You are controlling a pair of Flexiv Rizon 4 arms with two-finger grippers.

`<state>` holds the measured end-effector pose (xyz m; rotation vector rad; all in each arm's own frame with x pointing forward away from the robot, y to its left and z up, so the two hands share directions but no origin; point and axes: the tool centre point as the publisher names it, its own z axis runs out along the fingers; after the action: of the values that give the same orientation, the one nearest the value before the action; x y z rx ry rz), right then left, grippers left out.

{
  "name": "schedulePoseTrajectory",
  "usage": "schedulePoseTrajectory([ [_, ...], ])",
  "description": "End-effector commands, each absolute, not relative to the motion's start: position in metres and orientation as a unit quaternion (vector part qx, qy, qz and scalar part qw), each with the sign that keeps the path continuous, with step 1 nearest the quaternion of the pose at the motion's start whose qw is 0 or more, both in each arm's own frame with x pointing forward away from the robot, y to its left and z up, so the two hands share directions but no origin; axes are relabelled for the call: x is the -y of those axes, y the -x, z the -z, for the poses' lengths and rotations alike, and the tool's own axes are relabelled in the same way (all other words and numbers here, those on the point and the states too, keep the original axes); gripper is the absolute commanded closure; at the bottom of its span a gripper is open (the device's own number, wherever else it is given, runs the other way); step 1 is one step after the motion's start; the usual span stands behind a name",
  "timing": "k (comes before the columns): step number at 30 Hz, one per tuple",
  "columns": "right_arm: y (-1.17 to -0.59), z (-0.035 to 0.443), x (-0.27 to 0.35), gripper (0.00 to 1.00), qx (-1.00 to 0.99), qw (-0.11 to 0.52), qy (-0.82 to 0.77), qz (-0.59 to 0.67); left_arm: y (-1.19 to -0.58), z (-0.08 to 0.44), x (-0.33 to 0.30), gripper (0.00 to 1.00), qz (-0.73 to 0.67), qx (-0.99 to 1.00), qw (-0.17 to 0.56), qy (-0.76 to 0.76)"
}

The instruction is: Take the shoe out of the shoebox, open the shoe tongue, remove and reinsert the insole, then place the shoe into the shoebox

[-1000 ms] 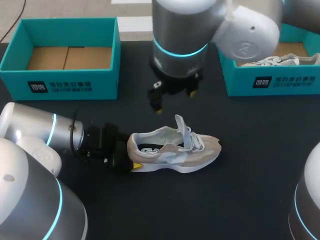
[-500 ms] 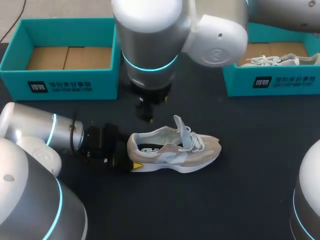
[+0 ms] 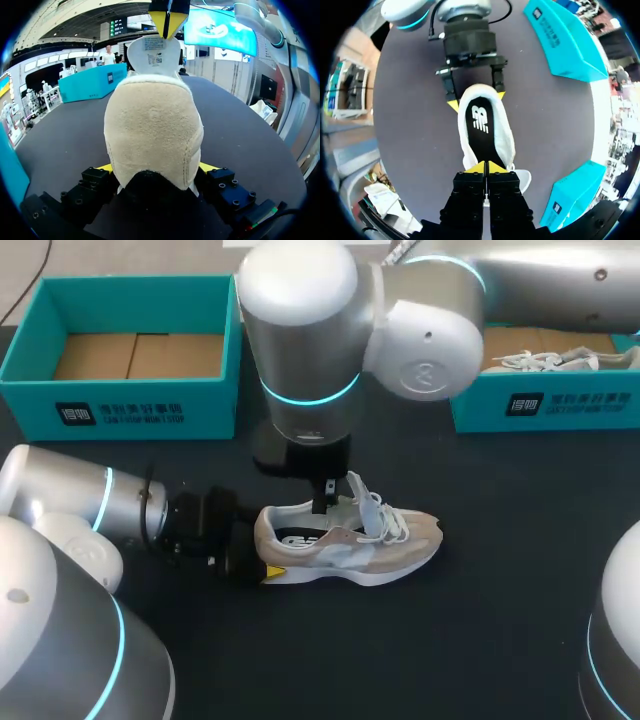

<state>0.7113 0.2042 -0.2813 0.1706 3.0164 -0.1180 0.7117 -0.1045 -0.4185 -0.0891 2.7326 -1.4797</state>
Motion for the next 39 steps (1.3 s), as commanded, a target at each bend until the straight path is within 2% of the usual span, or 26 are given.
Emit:
schedulePoseTrajectory([
  [1, -0.721, 0.296, -0.219, 1.0, -0.995, -0.011, 0.007, 0.103, -0.711, 0.42, 0.104, 1.0, 0.476, -0.879, 0.017, 0.028],
  [22, -0.721, 0.296, -0.219, 1.0, -0.995, -0.011, 0.007, 0.103, -0.711, 0.42, 0.104, 1.0, 0.476, -0.879, 0.017, 0.028],
  [28, -0.721, 0.314, -0.21, 1.0, -0.999, 0.029, -0.026, 0.039, -0.711, 0.42, 0.104, 1.0, 0.476, -0.879, 0.017, 0.028],
  [39, -0.729, 0.358, -0.206, 1.0, -0.999, 0.028, -0.033, 0.002, -0.711, 0.42, 0.104, 1.0, 0.476, -0.879, 0.017, 0.028],
])
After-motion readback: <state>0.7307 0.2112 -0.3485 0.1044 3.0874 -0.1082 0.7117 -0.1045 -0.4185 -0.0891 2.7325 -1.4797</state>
